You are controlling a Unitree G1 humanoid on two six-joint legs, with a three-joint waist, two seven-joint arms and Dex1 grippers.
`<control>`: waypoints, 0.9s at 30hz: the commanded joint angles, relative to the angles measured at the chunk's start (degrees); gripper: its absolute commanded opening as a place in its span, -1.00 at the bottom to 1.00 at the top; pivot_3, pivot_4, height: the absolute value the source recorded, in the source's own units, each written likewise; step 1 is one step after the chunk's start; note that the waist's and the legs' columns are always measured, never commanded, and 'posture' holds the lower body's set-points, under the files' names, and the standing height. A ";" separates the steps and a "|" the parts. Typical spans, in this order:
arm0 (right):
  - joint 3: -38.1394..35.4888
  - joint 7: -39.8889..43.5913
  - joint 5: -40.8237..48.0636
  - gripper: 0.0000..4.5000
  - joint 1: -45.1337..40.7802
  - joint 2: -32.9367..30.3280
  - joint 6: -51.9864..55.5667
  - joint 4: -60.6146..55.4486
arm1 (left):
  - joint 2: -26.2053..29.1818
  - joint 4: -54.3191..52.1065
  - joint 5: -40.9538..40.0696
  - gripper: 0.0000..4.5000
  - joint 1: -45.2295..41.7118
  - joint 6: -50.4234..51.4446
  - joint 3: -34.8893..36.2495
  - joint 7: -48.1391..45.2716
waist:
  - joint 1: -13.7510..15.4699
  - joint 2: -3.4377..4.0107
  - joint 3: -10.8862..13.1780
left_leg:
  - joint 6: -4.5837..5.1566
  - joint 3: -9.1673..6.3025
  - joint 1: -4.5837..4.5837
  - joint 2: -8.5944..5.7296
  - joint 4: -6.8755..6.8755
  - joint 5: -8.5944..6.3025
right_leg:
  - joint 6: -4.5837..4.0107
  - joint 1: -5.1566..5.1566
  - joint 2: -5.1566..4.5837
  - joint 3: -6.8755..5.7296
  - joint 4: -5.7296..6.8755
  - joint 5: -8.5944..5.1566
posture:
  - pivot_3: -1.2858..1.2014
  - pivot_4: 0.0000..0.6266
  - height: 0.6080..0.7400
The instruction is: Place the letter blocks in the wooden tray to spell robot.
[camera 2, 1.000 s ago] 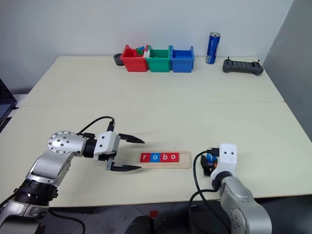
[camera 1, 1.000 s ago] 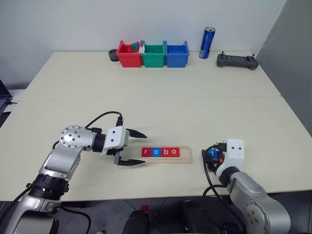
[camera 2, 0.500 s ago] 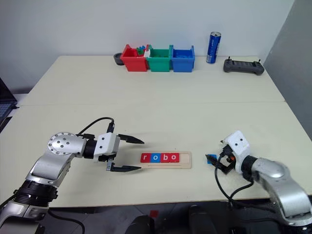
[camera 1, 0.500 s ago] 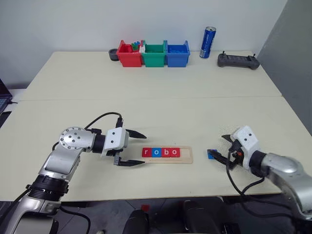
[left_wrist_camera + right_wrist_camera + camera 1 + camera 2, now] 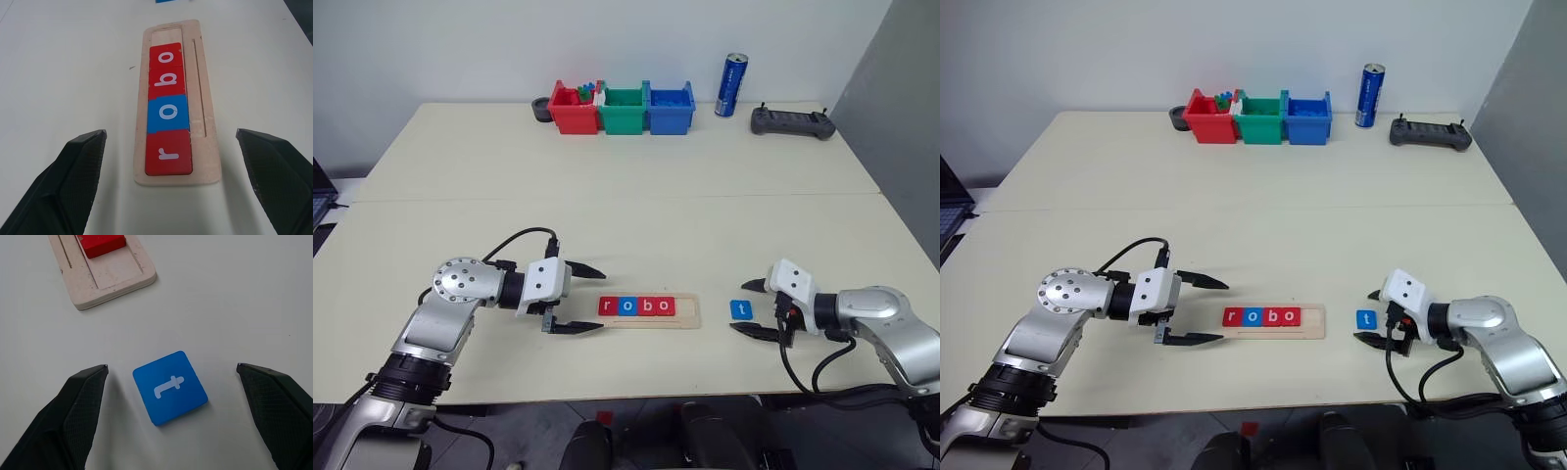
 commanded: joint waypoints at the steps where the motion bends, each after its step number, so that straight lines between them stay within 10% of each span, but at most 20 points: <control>1: 0.47 1.82 -0.64 0.82 -0.83 -0.97 -1.10 0.40 | 0.06 -0.66 -0.08 1.00 -0.59 -1.03 0.55 0.30 | 0.04 0.00 0.00 | 0.00 0.00 0.00 0.00 0.00 0.00 | 0.00 0.00 0.00 0.00 0.00 0.00 | 0.03 -0.52 1.00; 9: -0.30 3.28 1.88 -0.36 -1.68 -0.50 0.85 -2.87 | 0.37 -1.60 -0.06 1.00 0.29 -0.70 0.83 0.89 | 0.11 0.00 0.00 | 0.00 0.00 0.01 0.00 0.00 0.00 | 0.00 0.00 0.00 0.00 0.01 0.00 | 0.03 -0.52 1.00; 27: 12.97 3.84 -2.99 -0.36 -16.17 2.37 8.64 -8.71 | -0.07 -0.92 0.50 1.00 -0.43 -1.06 0.48 1.85 | 0.24 0.00 0.00 | 0.00 -0.03 0.01 0.01 0.02 0.00 | -0.03 0.00 0.00 -0.03 0.03 0.02 | 0.03 -0.52 1.00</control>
